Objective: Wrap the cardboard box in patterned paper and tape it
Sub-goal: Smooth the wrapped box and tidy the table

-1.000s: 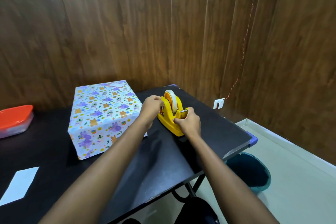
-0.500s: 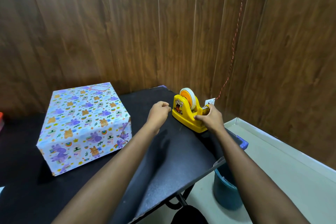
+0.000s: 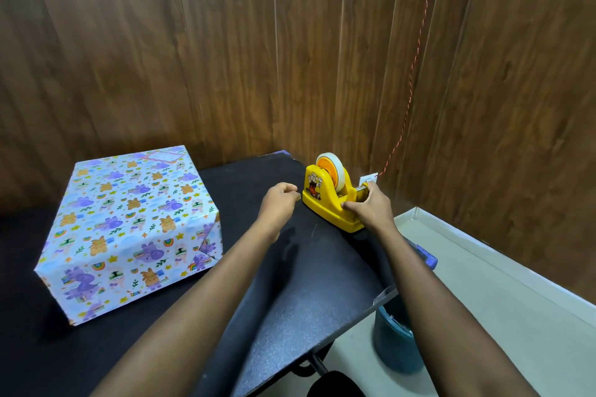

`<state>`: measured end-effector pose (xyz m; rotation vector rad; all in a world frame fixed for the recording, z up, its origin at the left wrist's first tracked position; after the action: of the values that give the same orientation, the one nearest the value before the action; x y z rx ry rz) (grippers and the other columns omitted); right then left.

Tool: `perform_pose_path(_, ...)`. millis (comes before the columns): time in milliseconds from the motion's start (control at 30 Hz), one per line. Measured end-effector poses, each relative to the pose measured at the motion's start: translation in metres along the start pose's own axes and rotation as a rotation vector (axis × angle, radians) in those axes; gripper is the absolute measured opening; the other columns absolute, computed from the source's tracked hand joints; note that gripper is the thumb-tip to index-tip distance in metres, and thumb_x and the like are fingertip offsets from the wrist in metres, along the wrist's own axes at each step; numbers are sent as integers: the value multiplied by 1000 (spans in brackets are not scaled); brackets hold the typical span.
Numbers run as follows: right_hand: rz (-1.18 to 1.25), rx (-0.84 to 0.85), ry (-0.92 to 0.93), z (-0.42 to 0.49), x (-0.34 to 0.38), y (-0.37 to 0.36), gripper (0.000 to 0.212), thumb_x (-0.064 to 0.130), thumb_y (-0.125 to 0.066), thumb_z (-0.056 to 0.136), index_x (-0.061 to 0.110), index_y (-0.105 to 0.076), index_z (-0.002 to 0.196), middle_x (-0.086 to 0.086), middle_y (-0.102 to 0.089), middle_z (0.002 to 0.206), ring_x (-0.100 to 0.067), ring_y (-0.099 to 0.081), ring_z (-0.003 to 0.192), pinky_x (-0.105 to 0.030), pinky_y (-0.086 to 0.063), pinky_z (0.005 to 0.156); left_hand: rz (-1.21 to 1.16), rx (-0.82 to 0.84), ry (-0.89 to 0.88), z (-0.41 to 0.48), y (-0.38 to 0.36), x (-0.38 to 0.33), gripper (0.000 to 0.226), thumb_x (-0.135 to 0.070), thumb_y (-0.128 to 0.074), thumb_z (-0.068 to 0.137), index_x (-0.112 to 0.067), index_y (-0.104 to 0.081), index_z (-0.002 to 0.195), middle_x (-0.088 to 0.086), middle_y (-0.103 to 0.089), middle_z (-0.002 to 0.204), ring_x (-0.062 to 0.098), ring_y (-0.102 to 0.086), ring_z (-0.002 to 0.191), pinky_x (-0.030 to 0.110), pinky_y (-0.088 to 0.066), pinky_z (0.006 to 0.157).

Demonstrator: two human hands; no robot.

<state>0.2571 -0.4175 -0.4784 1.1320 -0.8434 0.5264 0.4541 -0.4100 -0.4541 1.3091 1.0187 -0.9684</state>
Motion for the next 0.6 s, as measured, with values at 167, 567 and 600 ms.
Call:
perform_pose_path(167, 5, -11, -9, -1, 1, -1, 51, 26, -76, 74, 6, -50, 113, -6, -53, 96, -21, -51, 87, -28, -40, 66, -16, 2, -6, -1, 0, -3, 22, -16, -48, 94, -13, -56, 115, 5, -58, 108, 18, -53, 94, 34, -47, 81)
perform_pose_path(567, 56, 37, -68, -8, 4, 1, 73, 32, -75, 78, 11, -35, 136, -12, -50, 134, -29, -50, 119, -39, -46, 91, -64, 20, 7, -7, 2, -9, 18, -14, -48, 95, -14, -56, 111, 4, -60, 103, 17, -56, 96, 36, -48, 84)
perform_pose_path(600, 64, 8, -50, -11, 7, 3, 72, 31, -75, 79, 12, -36, 136, -11, -49, 135, -28, -49, 121, -39, -45, 93, -70, 21, 5, -8, 4, -10, 18, -14, -47, 95, -14, -56, 112, 4, -60, 103, 17, -57, 96, 36, -48, 84)
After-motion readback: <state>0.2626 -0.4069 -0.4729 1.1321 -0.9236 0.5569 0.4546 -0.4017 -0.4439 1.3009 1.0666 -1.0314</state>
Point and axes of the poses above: each hand's wrist, its own z-axis towards the middle knuckle, its own y-axis out of the back of the hand, x = y × z, the point moved 2 cm from there along z, towards the middle knuckle
